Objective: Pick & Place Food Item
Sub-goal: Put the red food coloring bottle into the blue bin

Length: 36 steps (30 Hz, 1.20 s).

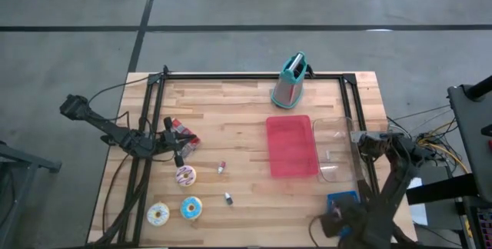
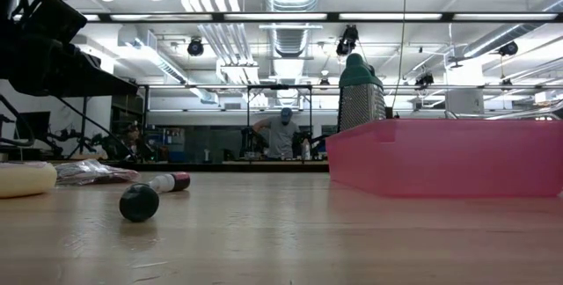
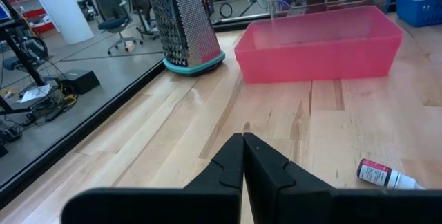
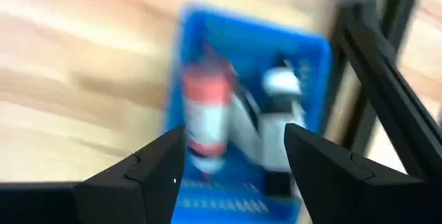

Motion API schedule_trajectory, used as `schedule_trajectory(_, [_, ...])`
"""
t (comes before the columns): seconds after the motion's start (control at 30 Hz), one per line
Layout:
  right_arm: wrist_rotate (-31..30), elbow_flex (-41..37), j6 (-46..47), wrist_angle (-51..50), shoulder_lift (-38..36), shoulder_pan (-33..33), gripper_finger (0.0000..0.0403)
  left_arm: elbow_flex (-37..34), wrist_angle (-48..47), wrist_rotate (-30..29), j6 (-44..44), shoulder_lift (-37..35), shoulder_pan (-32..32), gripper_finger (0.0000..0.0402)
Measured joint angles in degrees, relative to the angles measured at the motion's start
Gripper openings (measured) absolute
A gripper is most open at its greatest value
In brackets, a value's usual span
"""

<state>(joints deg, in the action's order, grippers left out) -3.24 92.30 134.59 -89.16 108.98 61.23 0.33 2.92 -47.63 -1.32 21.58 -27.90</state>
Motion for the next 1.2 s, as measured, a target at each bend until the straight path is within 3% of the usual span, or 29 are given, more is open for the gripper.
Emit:
schedule_trajectory(0.13, [-8.38, 0.29, -1.47, -0.22, -2.09, -3.23, 0.0242, 0.0, 0.0, 0.0, 0.0, 0.0, 0.0, 0.0012])
schedule_trajectory(0.27, [-14.55, 0.34, -9.63, -0.44, -2.88, -6.86, 0.024, -0.01, 0.01, 0.0, 0.0, 0.0, 0.01, 0.0012])
schedule_trajectory(0.4, [-22.46, 0.34, -30.05, -0.39, -2.87, -9.75, 0.0241, -0.02, 0.0, 0.0, 0.0, 0.0, 0.01, 0.0012])
schedule_trajectory(0.6, [-44.43, 0.17, -57.72, 2.37, -2.2, -12.82, 0.0242, -0.02, 0.0, 0.0, 0.0, 0.0, 0.0, 0.0012])
schedule_trajectory(0.67, [-49.3, 0.1, -66.76, 4.86, -2.21, -14.58, 0.0242, 0.0, 0.0, 0.0, 0.0, 0.0, 0.0, 0.0012])
schedule_trajectory(1.03, [-50.53, -1.49, -103.94, 23.55, -2.26, -25.98, 0.0242, -0.01, 0.0, 0.0, 0.0, 0.0, 0.01, 0.0012])
schedule_trajectory(1.2, [-48.65, -4.32, -122.5, 36.66, -2.26, -29.74, 0.0242, -0.01, 0.0, 0.0, 0.0, 0.0, 0.0, 0.0012])
